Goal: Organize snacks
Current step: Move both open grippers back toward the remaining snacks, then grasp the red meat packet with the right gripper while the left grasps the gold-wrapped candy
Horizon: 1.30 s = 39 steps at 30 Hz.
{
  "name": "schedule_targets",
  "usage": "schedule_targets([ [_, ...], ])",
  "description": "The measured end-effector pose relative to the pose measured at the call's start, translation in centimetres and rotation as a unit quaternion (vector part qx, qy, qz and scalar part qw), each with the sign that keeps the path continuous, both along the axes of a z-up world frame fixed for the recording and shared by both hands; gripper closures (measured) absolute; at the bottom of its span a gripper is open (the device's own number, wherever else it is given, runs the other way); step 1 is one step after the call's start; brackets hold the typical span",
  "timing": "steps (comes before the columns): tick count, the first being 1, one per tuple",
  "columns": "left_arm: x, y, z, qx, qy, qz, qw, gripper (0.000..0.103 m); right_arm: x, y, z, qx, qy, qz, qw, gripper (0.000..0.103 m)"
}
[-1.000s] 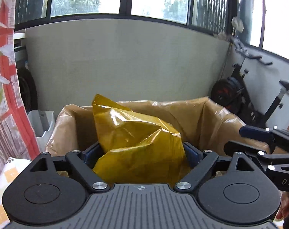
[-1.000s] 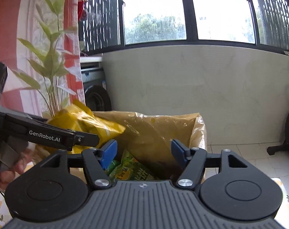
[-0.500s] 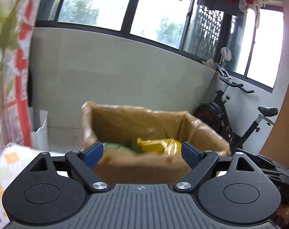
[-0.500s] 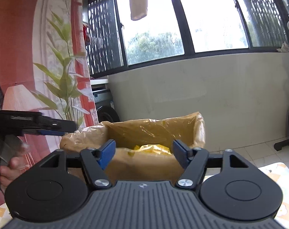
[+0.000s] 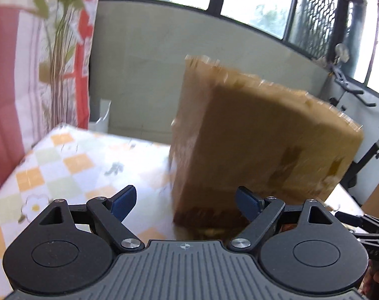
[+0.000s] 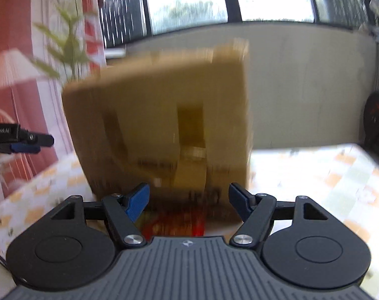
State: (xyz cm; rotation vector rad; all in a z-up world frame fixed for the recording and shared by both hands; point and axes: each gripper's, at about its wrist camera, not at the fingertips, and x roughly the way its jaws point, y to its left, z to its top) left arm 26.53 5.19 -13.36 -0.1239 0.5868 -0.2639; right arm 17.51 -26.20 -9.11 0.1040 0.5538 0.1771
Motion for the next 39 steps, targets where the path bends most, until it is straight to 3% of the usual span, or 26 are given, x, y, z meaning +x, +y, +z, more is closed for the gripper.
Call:
schedule_targets([
  [10,-0.1,-0.4,-3.5,0.023,0.041,0.001,0.9989,0.017,5.7,2.1,-4.6,-0.028,0.103,0.025,0.994,0.03],
  [12,0.0,-0.6,-4.2,0.03,0.049,-0.004,0.9983,0.017,5.7,2.6,-4.6,-0.044,0.101,0.024,0.994,0.031],
  [14,0.2,-1.0,-4.8,0.039,0.055,-0.013,0.9976,0.018,5.1,2.5,-4.6,-0.047,0.094,0.034,0.994,0.044],
  [17,0.3,-2.1,-5.7,0.055,0.06,-0.026,0.9963,0.018,4.2,2.1,-4.6,-0.042,0.095,0.041,0.994,0.047],
  [23,1.3,-4.2,-7.1,0.058,0.072,-0.039,0.9949,0.018,2.1,1.5,-4.5,-0.039,0.089,0.021,0.995,0.047],
  [31,2.6,-6.8,-8.8,0.103,0.077,-0.017,0.9916,0.02,2.5,0.6,-4.3,-0.024,0.083,0.015,0.996,0.047],
  [34,2.6,-7.7,-8.9,0.136,0.069,-0.016,0.9881,0.019,2.4,0.3,-4.2,-0.016,0.082,0.014,0.996,0.047],
  [37,2.4,-7.8,-8.8,0.13,0.072,-0.019,0.9887,0.026,2.2,0.1,-4.2,-0.015,0.079,0.013,0.997,0.047],
  [39,1.9,-7.9,-8.6,0.13,0.066,-0.028,0.9889,0.044,2.0,0.1,-4.0,-0.017,0.078,0.016,0.997,0.047],
])
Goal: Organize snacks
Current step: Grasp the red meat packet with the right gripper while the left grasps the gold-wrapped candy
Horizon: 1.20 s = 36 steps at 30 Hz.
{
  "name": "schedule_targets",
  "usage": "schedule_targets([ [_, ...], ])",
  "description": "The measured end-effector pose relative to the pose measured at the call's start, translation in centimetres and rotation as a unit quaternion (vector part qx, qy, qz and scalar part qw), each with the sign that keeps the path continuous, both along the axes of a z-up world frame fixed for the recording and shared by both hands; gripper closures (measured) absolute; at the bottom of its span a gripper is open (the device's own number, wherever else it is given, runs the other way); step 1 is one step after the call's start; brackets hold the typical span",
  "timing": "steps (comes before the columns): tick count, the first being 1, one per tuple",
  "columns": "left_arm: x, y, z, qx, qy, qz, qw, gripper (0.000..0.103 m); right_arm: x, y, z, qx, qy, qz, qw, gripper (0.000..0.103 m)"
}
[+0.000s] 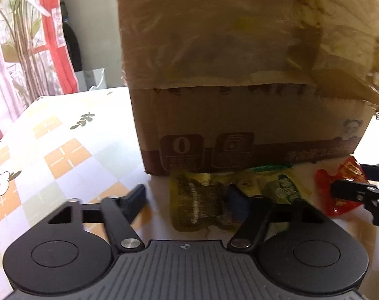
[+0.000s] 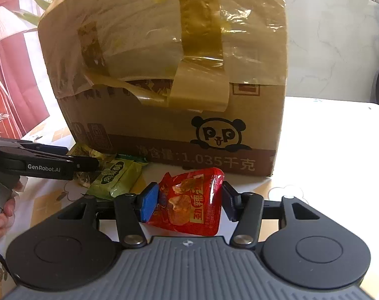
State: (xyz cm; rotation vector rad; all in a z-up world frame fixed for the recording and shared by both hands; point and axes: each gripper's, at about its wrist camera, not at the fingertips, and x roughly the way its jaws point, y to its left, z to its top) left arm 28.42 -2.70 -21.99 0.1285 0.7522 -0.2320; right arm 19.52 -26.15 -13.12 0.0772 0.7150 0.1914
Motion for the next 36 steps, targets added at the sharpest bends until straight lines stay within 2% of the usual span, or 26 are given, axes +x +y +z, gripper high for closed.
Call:
schedule_targets([
  [2,-0.6,-0.3,0.2,0.0,-0.001,-0.012,0.9999,0.054,0.0,0.1,0.0,-0.002,-0.001,0.003,1.0,0.047],
  [5,-1.5,-0.4,0.4,0.002,0.001,-0.017,0.9999,0.058,-0.2,0.1,0.0,-0.002,-0.005,0.006,1.0,0.047],
  [13,-4.0,1.1,0.8,-0.012,0.013,-0.021,0.9996,0.057,-0.5,-0.6,0.0,0.003,-0.01,0.008,1.0,0.047],
  [18,-5.7,1.8,1.3,-0.01,0.024,-0.031,0.9992,0.057,-0.4,0.2,0.3,-0.026,-0.002,0.006,1.0,0.047],
  [21,-7.6,2.9,1.3,-0.007,0.027,-0.042,0.9987,0.056,-1.6,0.9,1.0,-0.011,-0.006,0.021,1.0,0.047],
  [25,-9.3,3.9,1.4,-0.008,0.03,-0.041,0.9987,0.056,-3.3,1.9,1.1,-0.021,-0.012,0.042,0.999,0.047],
  [29,-10.4,4.2,1.3,-0.012,0.021,-0.028,0.9993,0.056,-4.0,1.7,0.1,-0.002,0.002,0.037,0.999,0.047],
  [31,-10.8,4.3,1.2,-0.018,0.021,-0.018,0.9995,0.058,-4.0,1.4,0.3,0.003,-0.009,0.032,0.999,0.047],
  [34,-10.2,4.6,1.3,-0.069,0.03,-0.021,0.9969,0.085,-4.2,1.4,0.2,0.012,-0.012,0.034,0.999,0.047],
  [36,-10.5,4.4,1.7,-0.067,0.017,-0.02,0.9974,0.091,-4.6,1.4,0.4,0.013,-0.026,0.033,0.999,0.047],
])
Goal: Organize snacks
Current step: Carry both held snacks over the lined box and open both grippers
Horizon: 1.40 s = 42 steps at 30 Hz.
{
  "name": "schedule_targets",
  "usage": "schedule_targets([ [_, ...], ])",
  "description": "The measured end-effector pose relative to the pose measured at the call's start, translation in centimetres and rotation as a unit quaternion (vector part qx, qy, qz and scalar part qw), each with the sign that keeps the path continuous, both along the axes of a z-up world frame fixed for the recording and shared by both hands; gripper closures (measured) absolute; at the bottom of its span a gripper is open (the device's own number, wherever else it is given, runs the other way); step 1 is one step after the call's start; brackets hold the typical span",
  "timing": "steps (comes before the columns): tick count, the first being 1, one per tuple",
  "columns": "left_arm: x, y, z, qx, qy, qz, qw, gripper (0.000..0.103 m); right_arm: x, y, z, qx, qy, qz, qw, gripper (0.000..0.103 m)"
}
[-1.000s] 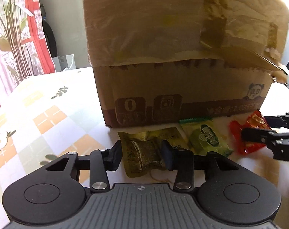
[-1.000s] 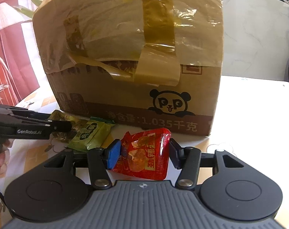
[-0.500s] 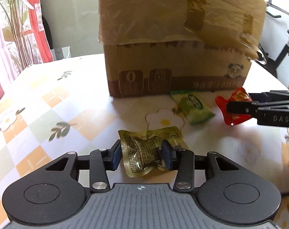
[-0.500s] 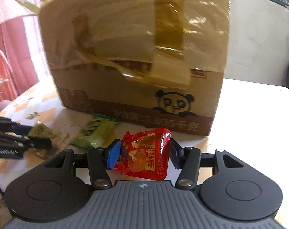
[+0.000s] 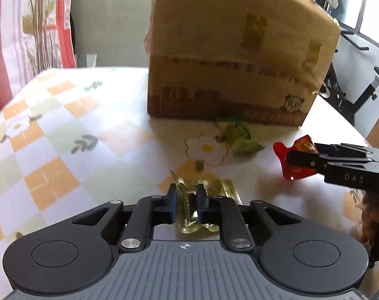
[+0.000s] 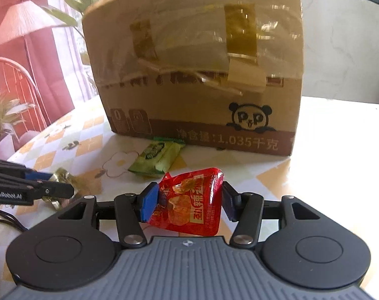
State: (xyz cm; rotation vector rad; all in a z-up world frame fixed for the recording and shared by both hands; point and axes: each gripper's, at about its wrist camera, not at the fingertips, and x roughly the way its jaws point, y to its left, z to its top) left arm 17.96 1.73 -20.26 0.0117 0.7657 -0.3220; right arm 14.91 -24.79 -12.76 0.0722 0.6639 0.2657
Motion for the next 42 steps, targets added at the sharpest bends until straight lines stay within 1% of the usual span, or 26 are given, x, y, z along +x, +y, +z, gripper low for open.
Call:
schedule_targets([
  [3,-0.3,-0.2,0.3,-0.001,-0.007,-0.007,1.0,0.093,-0.1,-0.1,0.1,0.001,0.0,-0.003,1.0,0.047],
  [7,-0.6,-0.1,0.8,-0.015,-0.018,-0.01,0.9997,0.096,0.1,0.0,0.0,0.0,0.0,-0.002,1.0,0.047],
  [10,-0.9,-0.1,2.2,-0.028,-0.038,-0.014,0.9988,0.098,-0.1,-0.3,0.3,0.003,-0.005,-0.008,1.0,0.047],
  [13,-1.0,-0.2,3.9,-0.037,-0.06,-0.014,0.9974,0.1,-0.4,-0.9,1.4,0.014,-0.016,-0.018,1.0,0.047],
  [18,-0.8,-0.1,6.9,-0.062,-0.096,-0.01,0.9934,0.1,-0.9,-1.7,4.2,0.029,-0.05,-0.024,0.998,0.047],
  [20,-0.6,-0.2,8.2,-0.066,-0.114,-0.013,0.9912,0.1,-1.2,-1.8,5.5,0.035,-0.063,-0.022,0.997,0.047],
  [23,-0.1,-0.6,10.6,-0.073,-0.144,-0.02,0.9866,0.1,-1.5,-2.2,7.9,0.054,-0.092,-0.023,0.994,0.047],
  [27,1.1,-0.8,14.7,-0.091,-0.19,-0.019,0.9774,0.1,-1.2,-2.6,11.8,0.067,-0.143,-0.017,0.987,0.047],
  [31,2.7,-1.6,18.8,-0.095,-0.243,-0.028,0.9648,0.1,0.6,-3.0,16.1,0.061,-0.196,-0.005,0.979,0.047],
  [33,3.8,-2.5,20.7,-0.093,-0.266,-0.035,0.9588,0.1,2.1,-3.0,17.8,0.048,-0.216,-0.003,0.975,0.047],
  [35,5.3,-3.6,22.0,-0.088,-0.279,-0.042,0.9553,0.1,4.1,-3.0,18.8,0.034,-0.226,-0.007,0.974,0.047],
  [38,7.8,-5.3,22.6,-0.088,-0.276,-0.039,0.9563,0.1,7.6,-2.8,18.9,0.013,-0.211,-0.027,0.977,0.047],
  [40,9.5,-6.8,22.2,-0.076,-0.278,-0.034,0.957,0.1,9.7,-2.8,18.4,0.006,-0.191,-0.046,0.98,0.047],
  [42,10.7,-8.1,21.4,-0.062,-0.27,-0.037,0.9602,0.1,11.1,-2.7,17.5,-0.004,-0.172,-0.057,0.983,0.047],
])
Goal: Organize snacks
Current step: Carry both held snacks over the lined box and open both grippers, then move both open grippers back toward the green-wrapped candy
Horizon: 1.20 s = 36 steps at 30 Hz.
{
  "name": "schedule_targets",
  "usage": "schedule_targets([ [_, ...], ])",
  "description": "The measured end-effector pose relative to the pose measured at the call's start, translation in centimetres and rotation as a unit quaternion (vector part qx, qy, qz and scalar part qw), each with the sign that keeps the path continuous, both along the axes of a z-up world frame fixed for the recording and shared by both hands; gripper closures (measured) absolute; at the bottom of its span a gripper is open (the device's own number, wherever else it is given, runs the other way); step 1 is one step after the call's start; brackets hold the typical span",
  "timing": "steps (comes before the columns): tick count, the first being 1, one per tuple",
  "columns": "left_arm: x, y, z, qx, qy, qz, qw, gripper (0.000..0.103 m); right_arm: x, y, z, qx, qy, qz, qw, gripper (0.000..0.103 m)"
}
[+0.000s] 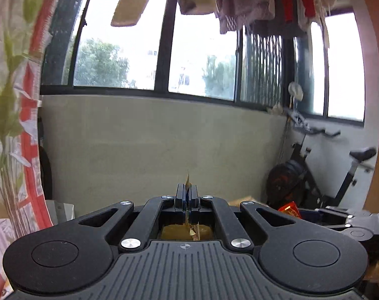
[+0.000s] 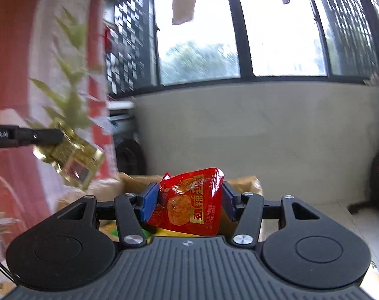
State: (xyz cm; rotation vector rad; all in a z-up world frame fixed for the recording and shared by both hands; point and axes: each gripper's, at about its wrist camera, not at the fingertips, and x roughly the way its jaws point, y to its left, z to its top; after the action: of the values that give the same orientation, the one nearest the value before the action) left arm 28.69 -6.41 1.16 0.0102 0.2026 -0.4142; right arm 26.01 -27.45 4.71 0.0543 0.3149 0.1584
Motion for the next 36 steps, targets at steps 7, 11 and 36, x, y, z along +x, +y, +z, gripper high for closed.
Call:
schedule_targets([
  [7,3.9,-2.0,-3.9,0.037,0.074,-0.002,0.9966,0.065,1.3,0.1,-2.0,-0.01,0.037,-0.016,0.999,0.031],
  [11,2.9,-0.5,-4.4,0.024,0.076,-0.006,0.9968,0.046,-0.6,-0.5,-2.1,0.0,0.023,-0.02,1.0,0.025],
  [36,-3.2,2.4,-16.3,0.026,0.222,-0.013,0.9746,0.027,-10.7,0.5,-11.6,0.016,0.093,0.017,0.995,0.03],
])
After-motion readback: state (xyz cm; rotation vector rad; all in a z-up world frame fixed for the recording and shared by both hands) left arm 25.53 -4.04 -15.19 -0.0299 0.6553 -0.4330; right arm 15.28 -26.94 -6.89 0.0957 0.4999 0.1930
